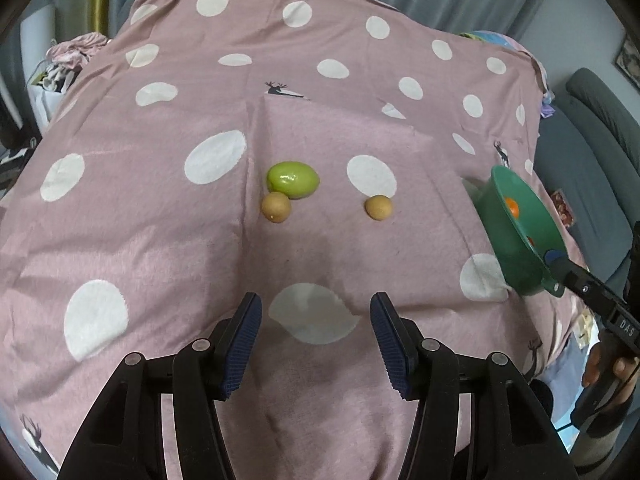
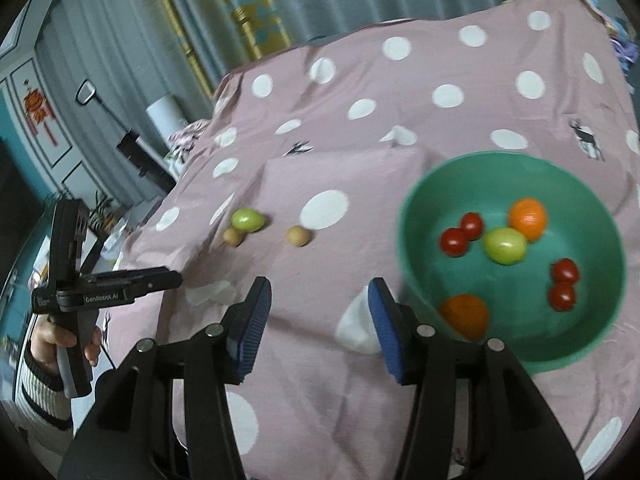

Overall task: Organize fruits
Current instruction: 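Withdraw both tools from the bowl toward the small yellow fruits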

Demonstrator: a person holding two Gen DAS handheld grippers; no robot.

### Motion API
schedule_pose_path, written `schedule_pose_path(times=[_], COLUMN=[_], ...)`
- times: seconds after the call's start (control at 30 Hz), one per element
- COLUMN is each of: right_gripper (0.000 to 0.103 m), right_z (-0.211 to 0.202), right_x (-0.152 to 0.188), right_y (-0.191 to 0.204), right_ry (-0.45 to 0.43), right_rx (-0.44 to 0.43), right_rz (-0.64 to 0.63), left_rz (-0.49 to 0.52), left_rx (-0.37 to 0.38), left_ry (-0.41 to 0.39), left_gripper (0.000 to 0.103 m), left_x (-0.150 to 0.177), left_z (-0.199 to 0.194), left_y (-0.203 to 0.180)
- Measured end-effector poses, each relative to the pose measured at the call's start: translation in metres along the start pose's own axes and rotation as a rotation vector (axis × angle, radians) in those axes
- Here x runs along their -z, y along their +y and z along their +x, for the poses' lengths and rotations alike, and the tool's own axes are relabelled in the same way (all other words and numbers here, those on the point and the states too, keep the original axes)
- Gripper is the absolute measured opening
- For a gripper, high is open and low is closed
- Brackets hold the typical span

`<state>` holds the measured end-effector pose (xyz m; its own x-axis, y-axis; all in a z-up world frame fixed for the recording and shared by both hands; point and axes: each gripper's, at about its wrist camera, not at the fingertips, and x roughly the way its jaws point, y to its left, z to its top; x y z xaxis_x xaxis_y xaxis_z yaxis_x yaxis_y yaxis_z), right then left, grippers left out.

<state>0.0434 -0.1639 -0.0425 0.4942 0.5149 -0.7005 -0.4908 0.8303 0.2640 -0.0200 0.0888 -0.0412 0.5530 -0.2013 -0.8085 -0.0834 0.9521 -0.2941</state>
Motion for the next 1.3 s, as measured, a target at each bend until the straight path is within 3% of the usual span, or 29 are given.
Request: schedule_pose_path(times=[0.67,1.1,1.3], right_gripper=[0.051,0.051,0.051], right_z=[0.08,0.143,0.154], right_x=[-0.012,-0.033,-0.039], right_y=[0.038,0.034,0.033], right_ry=[0.154,0.222,0.23], right_rx=[-0.027,0.004,-0.007], right_rz=[-0.109,-0.139,-0.155], left_rz=[0.028,0.114,0.14], left_rx=[0.053,0.048,-0.002], left_ry=[-0.011,0.01,0.046], left_gripper=[0.056,0.056,0.056], left_x=[-0.019,-0.051,-0.062], left_z=[0.019,0.046,0.065], left_y=[0.013,0.005,0.001])
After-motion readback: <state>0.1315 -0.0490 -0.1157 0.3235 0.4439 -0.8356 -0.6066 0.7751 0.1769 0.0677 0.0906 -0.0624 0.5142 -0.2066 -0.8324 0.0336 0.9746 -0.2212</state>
